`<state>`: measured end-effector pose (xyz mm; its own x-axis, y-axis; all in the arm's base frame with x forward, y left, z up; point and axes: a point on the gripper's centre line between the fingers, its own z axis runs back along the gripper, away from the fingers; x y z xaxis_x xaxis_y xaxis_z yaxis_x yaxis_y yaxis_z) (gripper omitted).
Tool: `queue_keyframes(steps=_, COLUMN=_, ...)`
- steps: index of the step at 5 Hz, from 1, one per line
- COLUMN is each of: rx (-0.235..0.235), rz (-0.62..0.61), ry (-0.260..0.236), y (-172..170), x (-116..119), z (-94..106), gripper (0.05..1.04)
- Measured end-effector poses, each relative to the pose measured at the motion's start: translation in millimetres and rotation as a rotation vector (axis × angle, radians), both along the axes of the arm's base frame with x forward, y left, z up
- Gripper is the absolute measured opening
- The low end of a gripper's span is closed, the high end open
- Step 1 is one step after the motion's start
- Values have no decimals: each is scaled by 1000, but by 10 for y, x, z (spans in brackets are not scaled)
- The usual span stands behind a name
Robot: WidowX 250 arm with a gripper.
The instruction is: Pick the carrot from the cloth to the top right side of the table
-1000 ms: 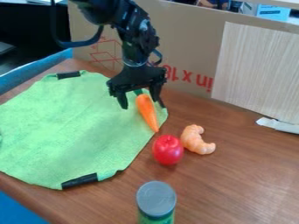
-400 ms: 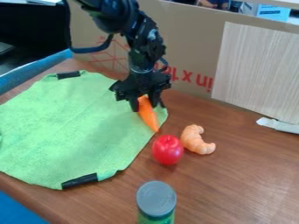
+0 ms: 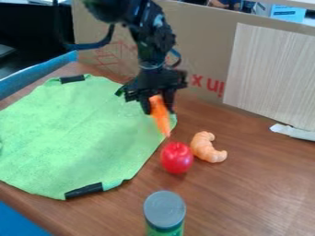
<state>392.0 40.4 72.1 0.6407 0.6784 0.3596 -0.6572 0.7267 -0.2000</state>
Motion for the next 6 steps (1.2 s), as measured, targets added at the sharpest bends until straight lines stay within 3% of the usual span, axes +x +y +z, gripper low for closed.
queue_keyframes(steps=2, rx=7, rz=-125, ry=-50, y=-414, x=93, z=112, gripper=481)
queue_keyframes(steps=4, rx=-24, rz=-155, ry=-98, y=-809, x=286, z=292, gripper=481)
queue_keyframes(steps=6, rx=14, rz=-161, ry=-88, y=-977, x=376, z=-21, gripper=481)
